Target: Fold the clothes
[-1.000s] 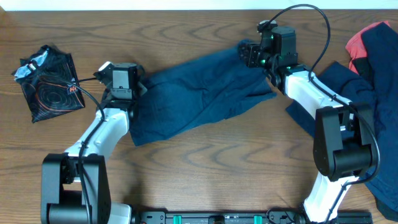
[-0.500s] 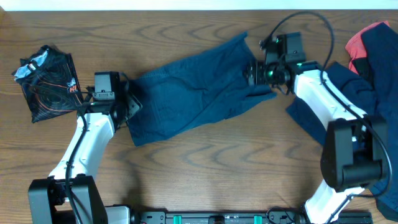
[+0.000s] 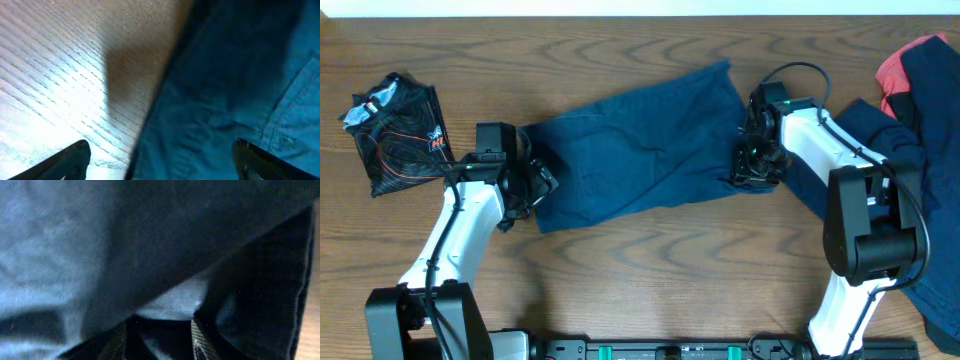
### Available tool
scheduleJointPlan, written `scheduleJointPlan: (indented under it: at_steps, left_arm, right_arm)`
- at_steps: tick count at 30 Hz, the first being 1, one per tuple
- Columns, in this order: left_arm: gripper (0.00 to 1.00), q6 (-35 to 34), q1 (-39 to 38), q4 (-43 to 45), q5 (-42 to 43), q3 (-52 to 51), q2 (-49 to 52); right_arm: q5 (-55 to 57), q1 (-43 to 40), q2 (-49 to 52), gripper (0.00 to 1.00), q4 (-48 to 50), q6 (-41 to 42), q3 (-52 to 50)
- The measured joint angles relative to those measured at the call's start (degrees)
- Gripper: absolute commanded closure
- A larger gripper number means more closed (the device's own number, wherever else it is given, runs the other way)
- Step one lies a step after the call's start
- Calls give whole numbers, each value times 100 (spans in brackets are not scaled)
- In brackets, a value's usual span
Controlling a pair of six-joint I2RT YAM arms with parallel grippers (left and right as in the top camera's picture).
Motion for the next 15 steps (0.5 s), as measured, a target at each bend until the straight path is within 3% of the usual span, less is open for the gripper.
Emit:
scheduleJointPlan:
  at_steps: [3, 8, 15]
  left_arm:
    - [8, -2, 0, 101, 2, 0, 0]
    - [8, -2, 0, 133, 15, 0, 0]
    - [8, -2, 0, 92, 15, 0, 0]
  right_arm:
    - [313, -74, -68, 53, 149, 116, -37]
    - [621, -208, -529, 36, 426, 236, -96]
    - [599, -219, -1862, 39, 476, 240, -70]
